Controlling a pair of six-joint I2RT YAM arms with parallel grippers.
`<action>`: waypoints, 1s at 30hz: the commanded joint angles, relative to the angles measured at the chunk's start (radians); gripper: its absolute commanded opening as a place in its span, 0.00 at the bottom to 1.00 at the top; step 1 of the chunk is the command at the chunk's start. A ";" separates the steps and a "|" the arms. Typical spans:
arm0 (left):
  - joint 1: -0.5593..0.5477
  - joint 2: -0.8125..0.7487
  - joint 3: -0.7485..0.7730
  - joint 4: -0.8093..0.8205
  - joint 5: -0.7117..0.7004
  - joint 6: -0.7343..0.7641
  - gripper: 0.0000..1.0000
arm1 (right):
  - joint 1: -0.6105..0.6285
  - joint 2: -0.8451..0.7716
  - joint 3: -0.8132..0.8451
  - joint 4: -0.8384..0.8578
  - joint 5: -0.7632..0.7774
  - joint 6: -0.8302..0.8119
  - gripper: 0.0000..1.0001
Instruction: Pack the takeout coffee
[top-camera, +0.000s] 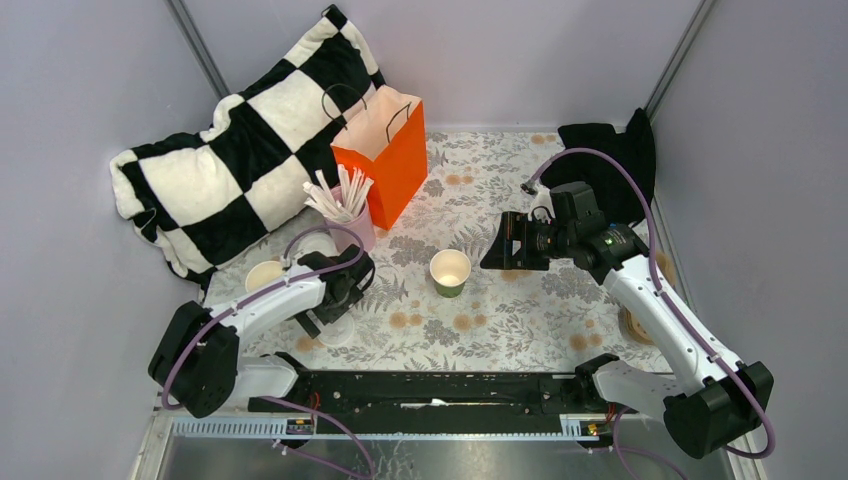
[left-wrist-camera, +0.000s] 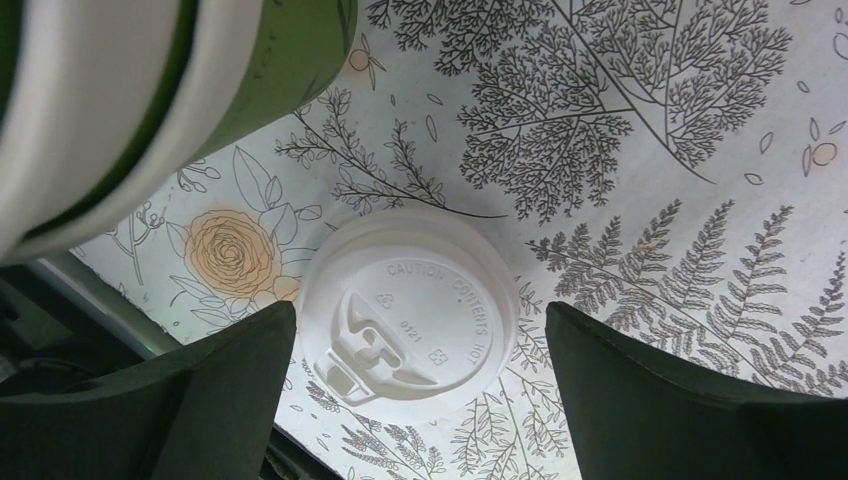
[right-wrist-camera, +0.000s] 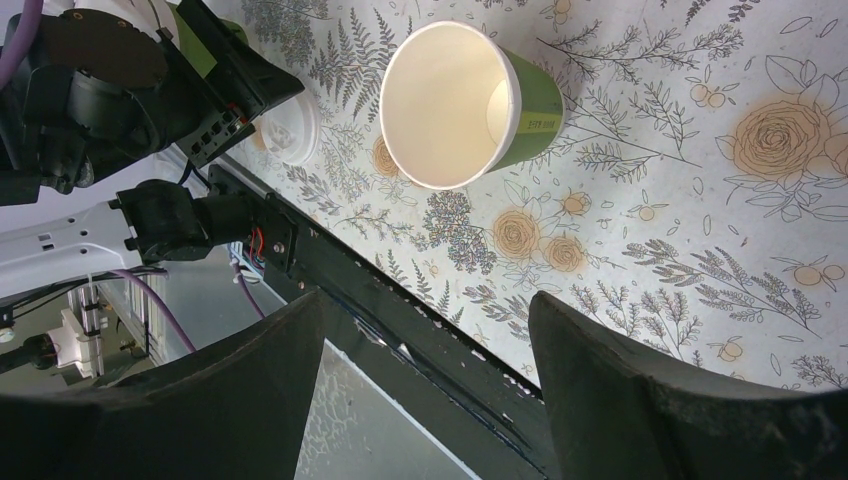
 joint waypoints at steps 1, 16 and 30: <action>0.002 0.016 -0.005 -0.041 0.052 -0.015 0.99 | 0.004 -0.018 0.004 0.017 -0.030 -0.014 0.80; -0.002 0.027 -0.068 0.065 0.114 0.000 0.99 | 0.004 -0.034 -0.011 0.014 -0.031 -0.011 0.80; -0.060 0.116 0.041 0.109 0.126 0.051 0.99 | 0.004 -0.038 -0.016 0.015 -0.031 -0.010 0.80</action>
